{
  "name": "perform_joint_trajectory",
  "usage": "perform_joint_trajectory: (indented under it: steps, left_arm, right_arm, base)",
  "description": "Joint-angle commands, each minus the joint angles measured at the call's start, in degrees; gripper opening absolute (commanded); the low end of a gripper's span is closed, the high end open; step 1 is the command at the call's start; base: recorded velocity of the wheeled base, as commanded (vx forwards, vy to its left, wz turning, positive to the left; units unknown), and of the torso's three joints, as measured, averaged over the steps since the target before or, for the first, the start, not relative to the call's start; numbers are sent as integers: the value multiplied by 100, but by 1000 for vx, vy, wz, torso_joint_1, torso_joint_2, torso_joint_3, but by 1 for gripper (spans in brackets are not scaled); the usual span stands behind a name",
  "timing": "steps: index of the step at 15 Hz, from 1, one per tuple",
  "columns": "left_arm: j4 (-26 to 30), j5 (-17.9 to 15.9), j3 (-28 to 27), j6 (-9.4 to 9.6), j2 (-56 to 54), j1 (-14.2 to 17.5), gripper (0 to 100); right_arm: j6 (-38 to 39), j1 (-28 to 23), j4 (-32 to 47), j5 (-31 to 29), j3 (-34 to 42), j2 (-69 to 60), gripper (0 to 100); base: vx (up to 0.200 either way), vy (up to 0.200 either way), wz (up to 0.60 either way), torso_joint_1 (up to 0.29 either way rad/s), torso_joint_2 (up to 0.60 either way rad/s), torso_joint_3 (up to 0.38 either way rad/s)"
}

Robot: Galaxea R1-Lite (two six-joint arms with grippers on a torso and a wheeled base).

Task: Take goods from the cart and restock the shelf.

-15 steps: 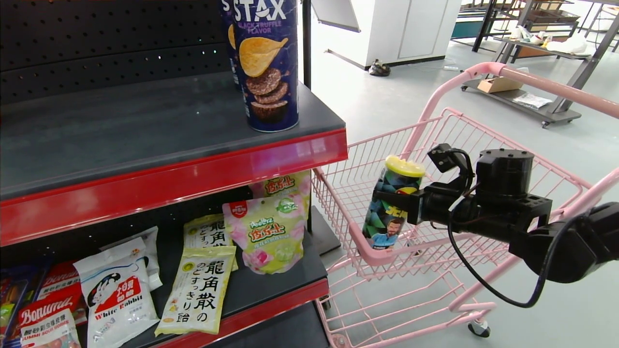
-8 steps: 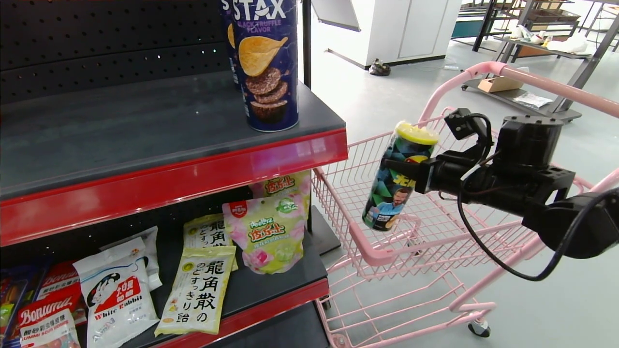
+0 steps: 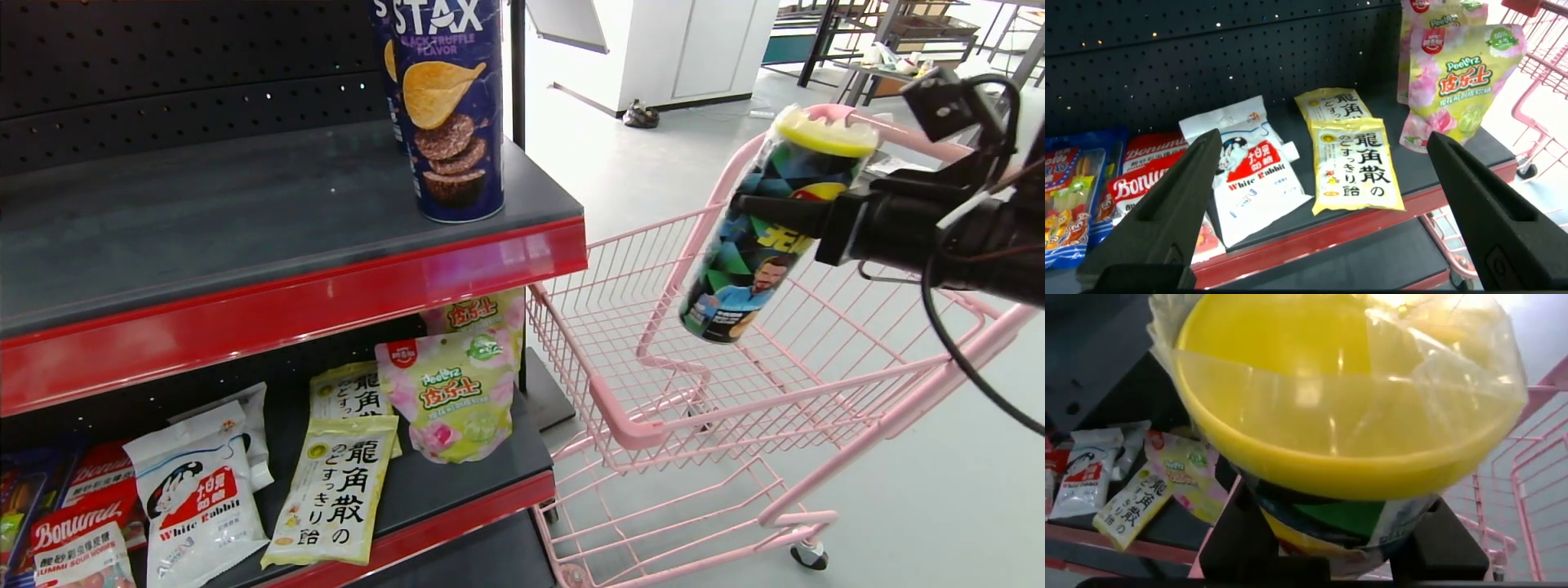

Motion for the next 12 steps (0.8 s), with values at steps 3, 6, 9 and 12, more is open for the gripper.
perform_joint_trajectory:
  steps: [3,6,9,12]
  left_arm:
    - [-2,2,0,-1,5,10,100]
    - [-2,2,0,-1,5,1,100]
    - [-2,2,0,-1,5,1,100]
    - [-2,2,0,-1,5,1,100]
  right_arm:
    - [-49,-433,1792,-23,-13,-1838,0]
    - [-242,-916,3550,-32,215,-2928,0]
    - [-242,-1145,4526,-138,576,-3719,0]
    - [-480,-1584,4587,-1122,1279,-4317,0]
  base:
    - [0,0,0,0,0,0]
    - [0,0,0,0,0,0]
    - [0,0,0,0,0,0]
    - [0,0,0,0,0,0]
